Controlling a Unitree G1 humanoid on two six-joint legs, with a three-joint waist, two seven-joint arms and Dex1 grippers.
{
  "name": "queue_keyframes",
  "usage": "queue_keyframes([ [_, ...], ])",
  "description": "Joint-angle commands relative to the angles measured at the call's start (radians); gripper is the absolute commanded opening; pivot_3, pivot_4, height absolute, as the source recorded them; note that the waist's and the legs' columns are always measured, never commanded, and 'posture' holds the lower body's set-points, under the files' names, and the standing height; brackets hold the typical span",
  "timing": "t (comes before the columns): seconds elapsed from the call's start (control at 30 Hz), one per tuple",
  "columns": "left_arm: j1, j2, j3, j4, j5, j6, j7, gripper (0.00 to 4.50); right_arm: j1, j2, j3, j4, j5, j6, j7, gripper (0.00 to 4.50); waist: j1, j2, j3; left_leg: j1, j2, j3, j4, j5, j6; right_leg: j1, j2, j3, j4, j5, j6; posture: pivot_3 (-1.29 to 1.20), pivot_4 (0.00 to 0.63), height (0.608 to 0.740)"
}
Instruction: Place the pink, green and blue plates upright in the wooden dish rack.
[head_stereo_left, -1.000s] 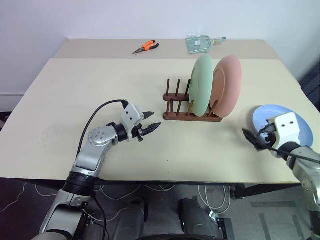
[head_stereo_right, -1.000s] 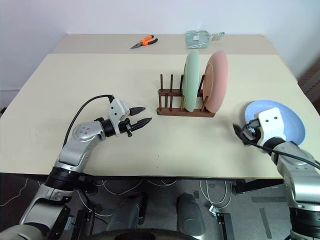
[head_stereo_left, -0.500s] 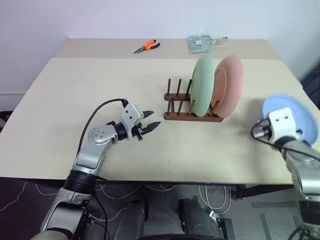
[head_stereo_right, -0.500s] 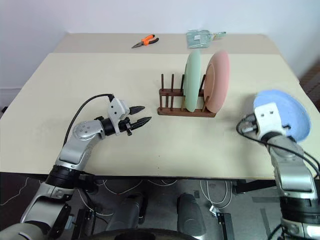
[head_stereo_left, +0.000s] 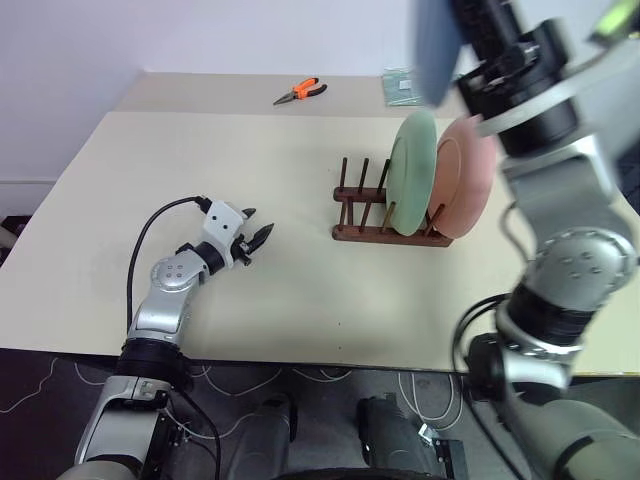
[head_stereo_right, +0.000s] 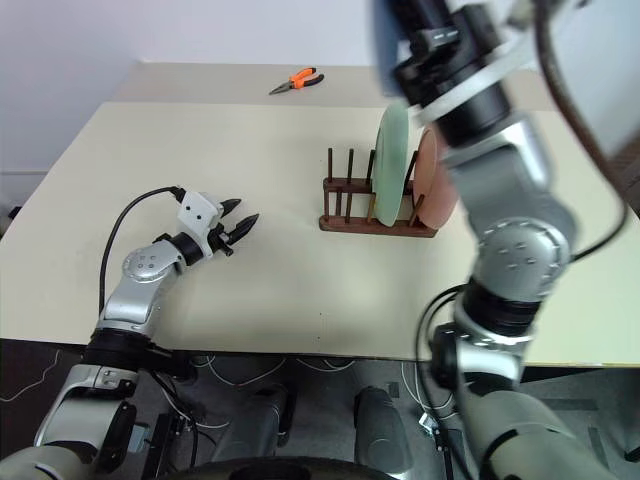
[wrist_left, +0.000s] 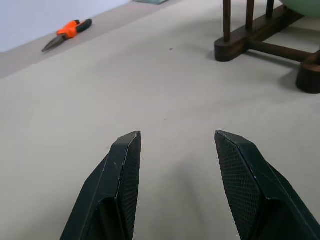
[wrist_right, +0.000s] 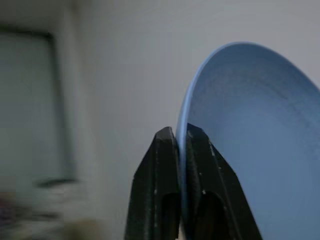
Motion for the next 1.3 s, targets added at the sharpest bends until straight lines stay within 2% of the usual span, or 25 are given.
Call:
queue_keyframes([
  [0.03, 0.014, 0.009, 0.018, -0.034, 0.000, -0.018, 0.004, 2.38, 0.036, 0.119, 0.046, 0.015, 0.089, -0.004, -0.142, 0.07, -0.001, 0.000, 0.000, 0.000, 0.000, 0.000, 0.000, 0.000, 0.000, 0.000, 0.000, 0.000, 0.000, 0.000, 0.000, 0.00, 0.150, 0.740],
  [0.13, 0.035, 0.007, 0.017, -0.068, -0.006, -0.011, -0.003, 2.38, 0.084, 0.168, 0.095, 0.030, 0.042, -0.020, -0.172, 0.07, -0.001, 0.000, 0.000, 0.000, 0.000, 0.001, 0.000, 0.000, 0.000, -0.001, 0.000, 0.000, 0.000, 0.000, 0.000, 0.00, 0.150, 0.740],
  [0.47, 0.060, 0.007, 0.023, -0.104, -0.029, 0.020, -0.019, 2.38, 0.128, 0.148, 0.111, 0.079, -0.007, -0.023, -0.189, 0.07, -0.005, 0.001, 0.000, 0.000, 0.000, 0.003, -0.001, 0.000, 0.000, -0.002, 0.001, 0.000, 0.000, 0.000, 0.000, 0.00, 0.150, 0.740],
  [0.67, 0.060, 0.003, 0.020, -0.105, -0.030, 0.024, -0.031, 2.38, 0.138, 0.138, 0.089, 0.174, -0.033, -0.012, -0.197, 0.07, -0.006, 0.001, 0.000, 0.000, 0.000, 0.003, -0.001, 0.000, 0.000, -0.002, 0.002, 0.000, 0.000, 0.000, -0.001, 0.00, 0.150, 0.740],
  [0.77, 0.061, 0.000, 0.017, -0.106, -0.029, 0.023, -0.033, 2.38, 0.133, 0.134, 0.085, 0.226, -0.057, -0.013, -0.186, 0.99, -0.006, 0.001, 0.000, 0.000, 0.000, 0.003, -0.001, 0.000, 0.000, -0.002, 0.002, 0.000, 0.000, 0.000, -0.001, 0.00, 0.150, 0.740],
  [0.87, 0.062, -0.002, 0.016, -0.113, -0.031, 0.029, -0.031, 2.38, 0.118, 0.118, 0.096, 0.254, -0.115, -0.029, -0.170, 2.49, -0.006, 0.001, 0.000, 0.000, 0.000, 0.003, -0.001, 0.000, 0.000, -0.002, 0.002, 0.000, 0.000, 0.000, -0.001, 0.00, 0.150, 0.740],
  [1.0, 0.069, 0.002, 0.019, -0.129, -0.036, 0.039, -0.031, 2.38, 0.073, 0.051, 0.149, 0.259, -0.281, -0.092, -0.109, 4.46, -0.006, 0.001, 0.000, 0.000, 0.000, 0.004, -0.001, 0.000, 0.000, -0.002, 0.002, 0.000, 0.000, 0.000, -0.001, 0.00, 0.150, 0.740],
  [1.1, 0.077, 0.004, 0.020, -0.135, -0.032, 0.039, -0.025, 2.38, 0.024, -0.044, 0.186, 0.241, -0.405, -0.144, -0.027, 4.46, -0.006, 0.001, 0.000, 0.000, 0.000, 0.004, -0.001, 0.000, 0.000, -0.002, 0.002, 0.000, 0.000, 0.000, -0.001, 0.00, 0.150, 0.740],
  [1.17, 0.081, 0.009, 0.026, -0.135, -0.025, 0.035, -0.016, 2.38, 0.004, -0.154, 0.181, 0.201, -0.469, -0.177, 0.057, 4.46, -0.004, 0.001, 0.000, 0.000, 0.000, 0.004, -0.001, 0.000, 0.000, -0.002, 0.002, 0.000, 0.000, 0.000, -0.001, 0.00, 0.150, 0.740],
  [1.3, 0.081, 0.027, 0.054, -0.100, -0.010, 0.020, 0.019, 2.38, 0.042, -0.369, 0.058, 0.191, -0.536, -0.227, 0.152, 4.46, 0.005, 0.000, 0.000, 0.000, 0.000, 0.004, -0.001, 0.000, 0.000, -0.001, 0.001, 0.000, -0.002, 0.000, 0.000, 0.00, 0.150, 0.740],
])
